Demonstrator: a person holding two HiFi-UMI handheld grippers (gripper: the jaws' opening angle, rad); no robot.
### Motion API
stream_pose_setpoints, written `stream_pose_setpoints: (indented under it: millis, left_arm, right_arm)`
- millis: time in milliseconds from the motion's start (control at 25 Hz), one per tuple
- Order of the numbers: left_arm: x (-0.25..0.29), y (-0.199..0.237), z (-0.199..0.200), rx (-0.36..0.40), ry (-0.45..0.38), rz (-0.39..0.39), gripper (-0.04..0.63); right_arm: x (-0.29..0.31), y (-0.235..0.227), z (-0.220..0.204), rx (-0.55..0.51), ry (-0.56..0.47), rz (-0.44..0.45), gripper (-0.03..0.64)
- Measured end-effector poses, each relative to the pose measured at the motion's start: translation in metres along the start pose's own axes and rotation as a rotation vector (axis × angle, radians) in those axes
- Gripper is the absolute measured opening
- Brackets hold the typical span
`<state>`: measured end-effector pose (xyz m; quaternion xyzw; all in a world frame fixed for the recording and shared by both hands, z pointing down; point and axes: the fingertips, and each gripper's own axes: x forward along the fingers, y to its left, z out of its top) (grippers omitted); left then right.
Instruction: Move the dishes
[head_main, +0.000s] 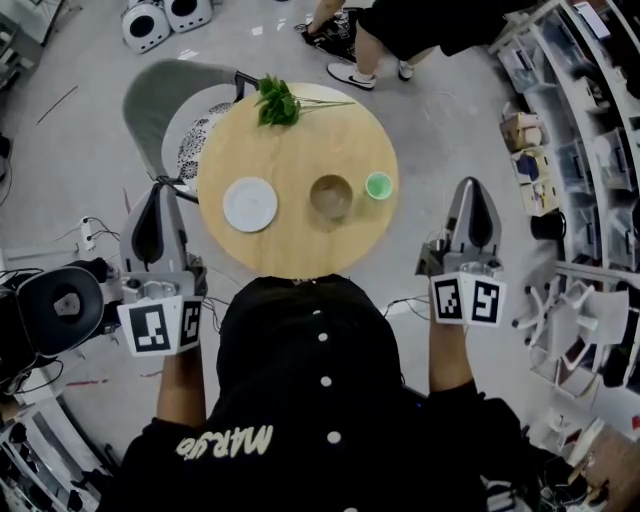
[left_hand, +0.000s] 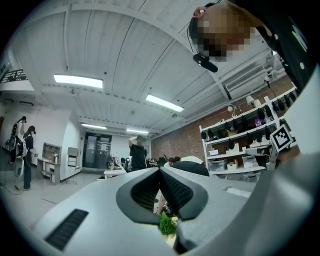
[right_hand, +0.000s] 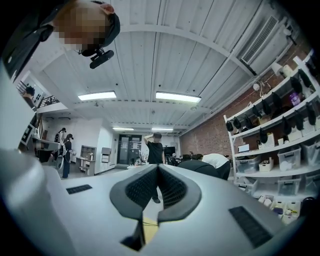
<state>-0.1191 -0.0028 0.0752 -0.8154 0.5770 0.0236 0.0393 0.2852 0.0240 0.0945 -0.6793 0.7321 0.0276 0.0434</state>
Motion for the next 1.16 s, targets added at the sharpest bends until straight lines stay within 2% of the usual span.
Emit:
stream_pose_setpoints:
  millis: [560,1160]
  left_arm:
    - [-0.001,-0.001,0.001,-0.023,-0.014,-0.003,0.003]
    - [0.007,0.008,-0.016,-0.018,-0.004,-0.005,0.003]
  right_arm:
    - [0.007,0.015,0.003,-0.036,0.003,0.033,-0.005]
    - [0.02,0.026,-0.014,-0.044,0.017,0.038,-0.003]
